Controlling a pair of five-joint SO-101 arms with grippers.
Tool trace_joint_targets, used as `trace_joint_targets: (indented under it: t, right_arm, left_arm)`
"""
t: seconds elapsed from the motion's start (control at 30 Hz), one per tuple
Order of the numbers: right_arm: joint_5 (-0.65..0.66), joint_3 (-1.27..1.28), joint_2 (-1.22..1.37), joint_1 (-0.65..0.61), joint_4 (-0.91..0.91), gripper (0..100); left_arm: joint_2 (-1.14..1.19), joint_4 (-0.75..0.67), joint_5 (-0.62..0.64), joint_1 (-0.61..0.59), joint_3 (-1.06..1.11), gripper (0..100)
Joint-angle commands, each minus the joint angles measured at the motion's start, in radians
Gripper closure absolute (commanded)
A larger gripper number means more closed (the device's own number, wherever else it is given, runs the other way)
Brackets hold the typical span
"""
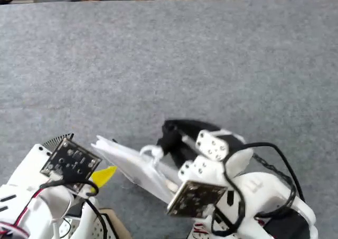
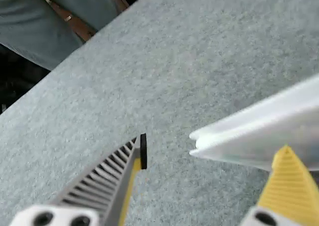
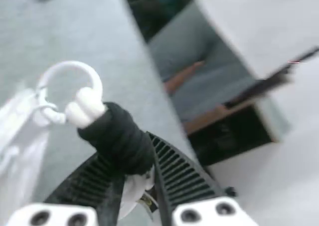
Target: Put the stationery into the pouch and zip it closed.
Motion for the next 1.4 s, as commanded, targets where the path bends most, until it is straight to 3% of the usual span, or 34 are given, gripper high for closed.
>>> trace_joint_targets:
  t: [0.0,0.6,0.77,1.23,1.37]
  right_arm:
    - [0.005,-0.004,0.004,0.072,-0.17,98.6]
    - [0.006,-0.079,0.056,0.095,-0.535,98.6]
    - [0.008,-0.183,0.159,0.163,-0.603,98.6]
    - [0.008,-0.236,0.225,0.173,-0.52,98.6]
    - [-0.002,-0.203,0.217,0.08,-0.402,98.6]
  left_arm:
    - [0.017,0.006,-0.017,-0.012,0.001,60]
    - [0.017,0.005,-0.012,0.001,-0.005,60]
    - [0.017,0.005,-0.012,0.001,-0.005,60]
    - [0.017,0.005,-0.012,0.001,-0.004,60]
    - [0.017,0.003,-0.012,0.007,0.002,60]
